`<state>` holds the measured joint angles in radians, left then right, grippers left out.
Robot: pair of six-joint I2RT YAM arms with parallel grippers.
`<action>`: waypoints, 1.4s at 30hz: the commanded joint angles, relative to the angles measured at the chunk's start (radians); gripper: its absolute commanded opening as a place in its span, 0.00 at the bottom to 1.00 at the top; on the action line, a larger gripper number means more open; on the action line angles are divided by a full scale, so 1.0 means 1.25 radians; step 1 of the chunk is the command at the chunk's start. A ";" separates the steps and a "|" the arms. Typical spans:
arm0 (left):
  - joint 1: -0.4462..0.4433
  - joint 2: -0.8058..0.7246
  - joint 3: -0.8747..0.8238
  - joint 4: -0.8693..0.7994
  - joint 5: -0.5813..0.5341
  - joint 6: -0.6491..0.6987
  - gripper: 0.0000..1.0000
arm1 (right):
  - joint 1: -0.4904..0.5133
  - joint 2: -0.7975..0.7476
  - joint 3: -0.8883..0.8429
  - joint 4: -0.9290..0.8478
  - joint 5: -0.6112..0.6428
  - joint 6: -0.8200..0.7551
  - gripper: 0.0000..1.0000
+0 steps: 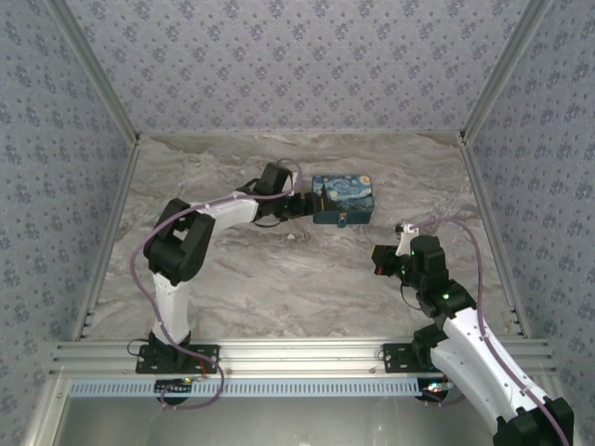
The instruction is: Unlock the padlock with the key
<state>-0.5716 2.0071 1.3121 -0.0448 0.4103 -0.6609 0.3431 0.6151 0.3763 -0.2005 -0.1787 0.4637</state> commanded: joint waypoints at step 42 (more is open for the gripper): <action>0.041 -0.269 -0.474 0.525 0.096 0.248 0.96 | -0.002 0.556 0.208 0.473 -0.265 0.141 0.00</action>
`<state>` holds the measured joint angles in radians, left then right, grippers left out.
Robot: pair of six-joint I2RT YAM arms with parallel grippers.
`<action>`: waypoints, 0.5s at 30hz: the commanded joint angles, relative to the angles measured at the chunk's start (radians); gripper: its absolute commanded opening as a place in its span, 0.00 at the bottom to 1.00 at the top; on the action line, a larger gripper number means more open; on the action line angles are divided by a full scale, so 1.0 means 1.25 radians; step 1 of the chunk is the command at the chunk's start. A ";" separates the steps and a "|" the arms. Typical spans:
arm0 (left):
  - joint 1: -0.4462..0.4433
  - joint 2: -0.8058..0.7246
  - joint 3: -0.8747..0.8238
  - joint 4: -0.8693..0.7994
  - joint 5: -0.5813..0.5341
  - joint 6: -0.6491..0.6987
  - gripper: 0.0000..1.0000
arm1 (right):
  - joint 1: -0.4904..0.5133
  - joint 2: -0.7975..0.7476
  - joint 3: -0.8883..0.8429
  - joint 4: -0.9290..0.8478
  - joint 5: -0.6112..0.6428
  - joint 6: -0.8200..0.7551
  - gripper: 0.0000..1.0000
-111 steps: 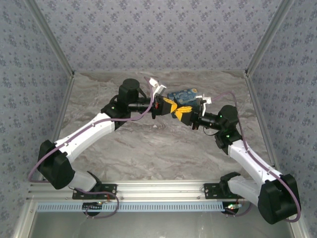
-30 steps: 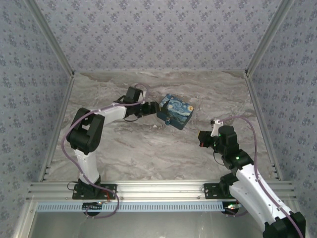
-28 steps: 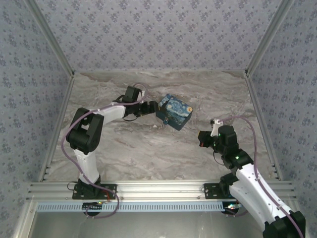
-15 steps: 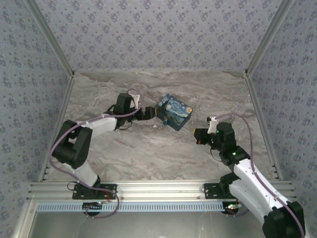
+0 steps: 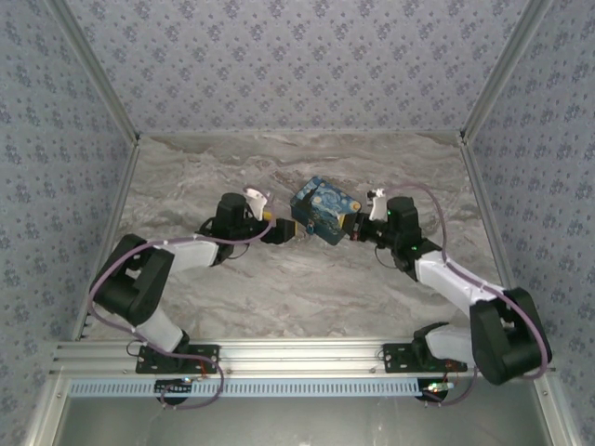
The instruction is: Unlock the padlock with the key
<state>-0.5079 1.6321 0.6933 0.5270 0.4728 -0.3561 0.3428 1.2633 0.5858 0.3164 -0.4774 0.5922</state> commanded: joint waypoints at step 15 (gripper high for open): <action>-0.038 0.175 0.040 0.210 0.101 -0.025 0.95 | 0.022 0.281 0.167 0.037 0.015 0.091 0.00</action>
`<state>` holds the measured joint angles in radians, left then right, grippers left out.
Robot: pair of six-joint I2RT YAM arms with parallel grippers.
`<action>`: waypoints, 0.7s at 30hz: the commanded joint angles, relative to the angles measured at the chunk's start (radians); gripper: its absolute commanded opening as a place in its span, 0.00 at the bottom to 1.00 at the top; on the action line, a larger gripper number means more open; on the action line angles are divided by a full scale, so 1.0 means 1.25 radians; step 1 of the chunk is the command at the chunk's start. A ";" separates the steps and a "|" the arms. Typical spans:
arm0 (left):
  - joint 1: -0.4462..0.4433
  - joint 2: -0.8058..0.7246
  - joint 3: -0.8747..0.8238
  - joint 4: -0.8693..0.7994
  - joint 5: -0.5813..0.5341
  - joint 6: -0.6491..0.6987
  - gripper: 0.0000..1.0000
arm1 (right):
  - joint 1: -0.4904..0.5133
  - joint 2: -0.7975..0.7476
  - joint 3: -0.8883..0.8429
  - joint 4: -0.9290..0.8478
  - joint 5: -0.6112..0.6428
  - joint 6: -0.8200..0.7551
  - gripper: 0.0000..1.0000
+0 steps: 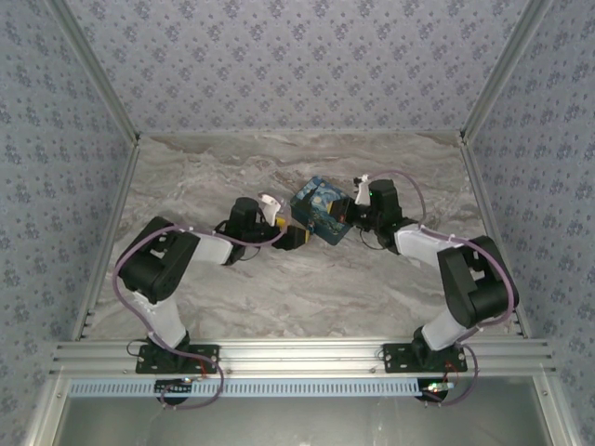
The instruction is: Unlock the padlock with the key
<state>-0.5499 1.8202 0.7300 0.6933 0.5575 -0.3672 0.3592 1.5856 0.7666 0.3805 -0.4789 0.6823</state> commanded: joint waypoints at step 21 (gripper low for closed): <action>-0.029 0.122 0.036 0.147 0.039 -0.026 0.87 | 0.018 0.079 -0.051 0.007 0.047 0.032 0.00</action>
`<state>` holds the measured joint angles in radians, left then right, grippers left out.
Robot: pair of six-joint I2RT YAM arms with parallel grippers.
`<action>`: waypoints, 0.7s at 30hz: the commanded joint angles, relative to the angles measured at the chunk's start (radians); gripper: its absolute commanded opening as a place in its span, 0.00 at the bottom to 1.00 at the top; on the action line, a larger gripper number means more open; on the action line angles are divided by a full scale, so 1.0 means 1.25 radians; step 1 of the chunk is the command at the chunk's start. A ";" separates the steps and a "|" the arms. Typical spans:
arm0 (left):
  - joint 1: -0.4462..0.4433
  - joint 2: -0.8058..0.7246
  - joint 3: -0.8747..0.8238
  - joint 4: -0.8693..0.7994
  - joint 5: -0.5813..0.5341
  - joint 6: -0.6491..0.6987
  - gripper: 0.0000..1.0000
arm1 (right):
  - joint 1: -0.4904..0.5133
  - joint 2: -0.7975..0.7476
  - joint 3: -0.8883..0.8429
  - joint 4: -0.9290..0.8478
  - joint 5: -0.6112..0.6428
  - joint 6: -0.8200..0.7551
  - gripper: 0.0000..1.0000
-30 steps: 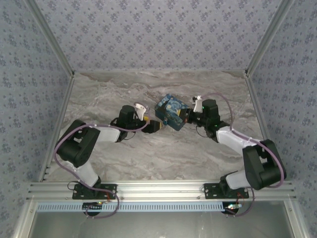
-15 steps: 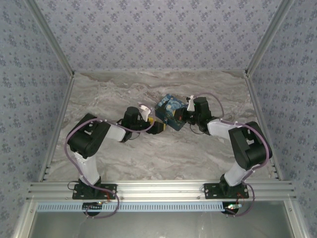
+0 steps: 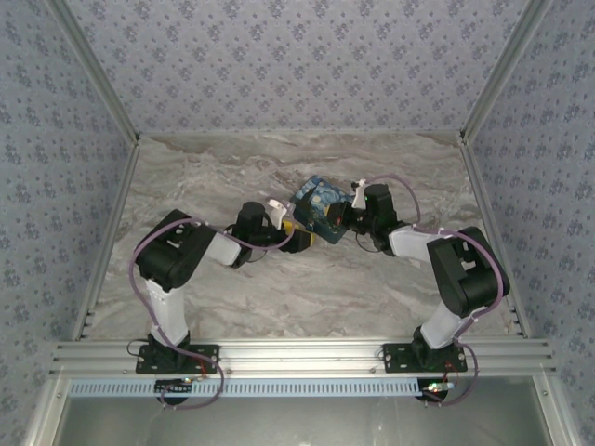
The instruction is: Unlock the padlock with the key
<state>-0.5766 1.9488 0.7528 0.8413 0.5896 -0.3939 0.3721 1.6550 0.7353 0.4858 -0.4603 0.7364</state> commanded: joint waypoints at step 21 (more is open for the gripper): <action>-0.066 0.036 0.103 -0.171 -0.169 0.173 0.72 | 0.023 0.004 -0.009 -0.113 0.047 -0.033 0.00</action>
<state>-0.6495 1.9732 0.8440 0.6926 0.4103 -0.2256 0.3882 1.6451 0.7361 0.4683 -0.4229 0.7139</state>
